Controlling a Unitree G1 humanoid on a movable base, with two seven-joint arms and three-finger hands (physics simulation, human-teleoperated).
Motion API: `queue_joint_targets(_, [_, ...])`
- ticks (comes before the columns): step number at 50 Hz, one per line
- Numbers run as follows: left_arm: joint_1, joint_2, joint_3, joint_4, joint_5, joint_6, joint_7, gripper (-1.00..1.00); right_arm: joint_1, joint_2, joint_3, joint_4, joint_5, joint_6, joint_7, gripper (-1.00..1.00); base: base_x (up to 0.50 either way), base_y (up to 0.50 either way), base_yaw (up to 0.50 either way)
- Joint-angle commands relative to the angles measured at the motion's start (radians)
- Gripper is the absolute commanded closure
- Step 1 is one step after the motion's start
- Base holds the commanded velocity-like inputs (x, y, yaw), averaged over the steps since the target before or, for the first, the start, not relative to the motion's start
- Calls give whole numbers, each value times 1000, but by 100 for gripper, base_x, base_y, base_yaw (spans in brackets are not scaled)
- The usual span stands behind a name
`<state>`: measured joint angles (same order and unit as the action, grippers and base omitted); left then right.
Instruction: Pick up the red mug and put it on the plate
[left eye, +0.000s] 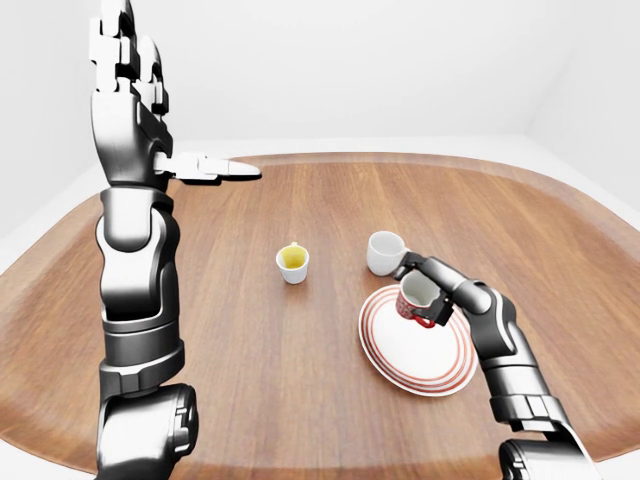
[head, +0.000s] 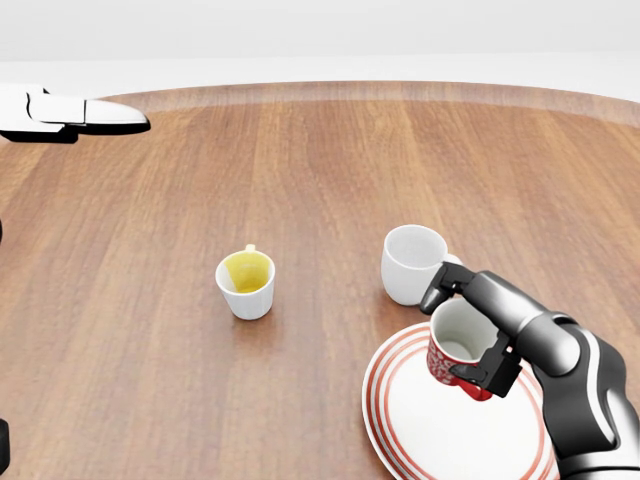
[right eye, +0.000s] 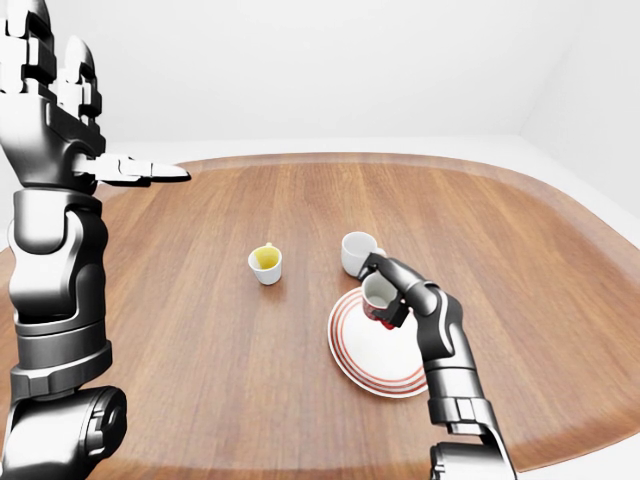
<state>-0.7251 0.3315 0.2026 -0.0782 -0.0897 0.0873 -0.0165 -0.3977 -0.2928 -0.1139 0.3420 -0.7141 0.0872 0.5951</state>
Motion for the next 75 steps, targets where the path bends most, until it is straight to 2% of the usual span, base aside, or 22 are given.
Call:
queue_joint_targets(1, [7, -3, -2, 1, 3, 0, 0, -100, -16, -16, -12, 87, 114, 0, -145, 100, 0, 0, 0])
queue_joint_targets(31, [10, -2, 1, -4, 7, 0, -3, -100, -176, -61, 11, 498, 199, 0, -293, 100, 0, 0, 0])
queue_joint_targets(57, [22, -3, 4, 3, 9, 0, 0, -100, -263, -42, 49, 758, 227, -128, -386, 100, 0, 0, 0])
queue_joint_targets(75, [32, -4, 5, 4, 7, 0, 2, -100, -249, -33, 75, 822, 185, -158, -427, 100, 0, 0, 0])
